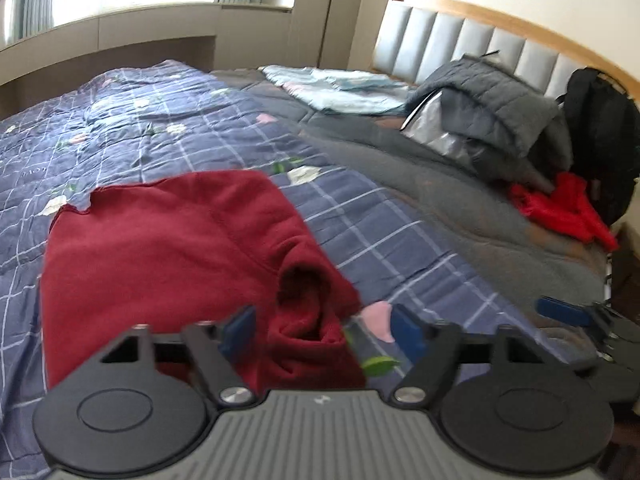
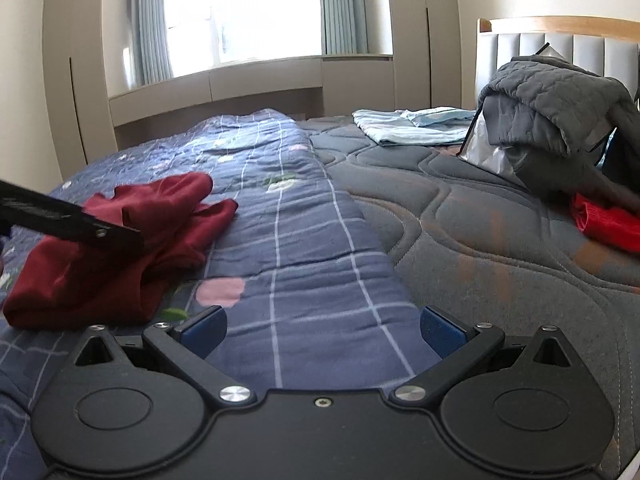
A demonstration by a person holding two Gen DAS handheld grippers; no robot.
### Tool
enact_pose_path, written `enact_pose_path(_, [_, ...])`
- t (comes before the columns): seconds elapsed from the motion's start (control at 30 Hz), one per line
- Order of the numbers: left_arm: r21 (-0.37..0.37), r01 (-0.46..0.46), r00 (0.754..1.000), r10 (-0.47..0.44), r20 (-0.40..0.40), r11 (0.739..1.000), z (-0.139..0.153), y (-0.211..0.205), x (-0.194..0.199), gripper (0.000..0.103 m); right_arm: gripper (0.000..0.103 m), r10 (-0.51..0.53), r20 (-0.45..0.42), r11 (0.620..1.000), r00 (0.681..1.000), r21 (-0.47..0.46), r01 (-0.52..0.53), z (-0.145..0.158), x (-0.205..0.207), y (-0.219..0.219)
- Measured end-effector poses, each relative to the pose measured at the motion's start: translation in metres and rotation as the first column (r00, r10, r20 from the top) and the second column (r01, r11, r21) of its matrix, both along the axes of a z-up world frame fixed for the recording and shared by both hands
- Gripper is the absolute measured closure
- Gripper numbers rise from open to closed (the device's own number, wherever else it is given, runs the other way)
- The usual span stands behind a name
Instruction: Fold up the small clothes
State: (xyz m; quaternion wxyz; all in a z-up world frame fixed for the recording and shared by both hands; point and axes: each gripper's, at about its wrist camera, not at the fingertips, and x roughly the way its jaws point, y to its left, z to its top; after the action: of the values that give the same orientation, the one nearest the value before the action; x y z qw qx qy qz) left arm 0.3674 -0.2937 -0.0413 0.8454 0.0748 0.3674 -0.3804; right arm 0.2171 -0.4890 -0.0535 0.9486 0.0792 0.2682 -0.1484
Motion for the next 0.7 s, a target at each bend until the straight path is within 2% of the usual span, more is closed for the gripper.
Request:
enact_pose_path(0.1, [-0.013,0.002,1.000,-0.002,0.003,1.000,0.007,0.011,-0.005,0.014,0.000,-0.010,0.016,1.000,1.000,0.003,0.010,0.006,0.007,-0.004])
enact_pose_path(0.13, [-0.017,-0.024,1.000,0.024,0.006,1.000,0.010,0.018,-0.006,0.009,0.000,-0.011,0.023,1.000,1.000,0.013,0.011,0.008,0.011,-0.005])
enact_pose_path(0.23, [-0.025,-0.112,0.994,0.112,-0.008,0.993,0.015,0.045,-0.003,0.004,0.000,0.014,0.056,0.997,0.998,0.076,-0.019,0.014,0.021,-0.007])
enact_pose_path(0.33, [-0.019,-0.243,0.970,0.242,-0.028,0.970,0.016,0.076,0.003,0.000,0.000,0.062,0.093,0.986,0.994,0.149,-0.075,0.019,0.036,-0.006])
enact_pose_path(0.43, [0.014,-0.417,0.905,0.417,-0.084,0.909,0.007,0.109,0.016,0.000,0.001,0.097,0.132,0.968,0.986,0.219,-0.125,0.026,0.061,0.002])
enact_pose_path(0.53, [-0.004,-0.539,0.831,0.531,-0.164,0.842,-0.006,0.141,0.025,0.000,0.001,0.133,0.145,0.950,0.980,0.264,-0.168,0.033,0.088,0.015])
enact_pose_path(0.6, [-0.008,-0.583,0.798,0.570,-0.197,0.813,-0.013,0.154,0.028,0.000,0.002,0.160,0.132,0.934,0.978,0.299,-0.193,0.035,0.109,0.025])
enact_pose_path(0.63, [-0.004,-0.592,0.789,0.578,-0.207,0.806,-0.016,0.157,0.029,0.000,0.003,0.176,0.121,0.926,0.977,0.317,-0.206,0.035,0.120,0.030])
enact_pose_path(0.7, [0.008,-0.593,0.783,0.579,-0.227,0.805,-0.024,0.160,0.031,0.000,0.012,0.191,0.097,0.919,0.977,0.332,-0.212,0.033,0.138,0.040])
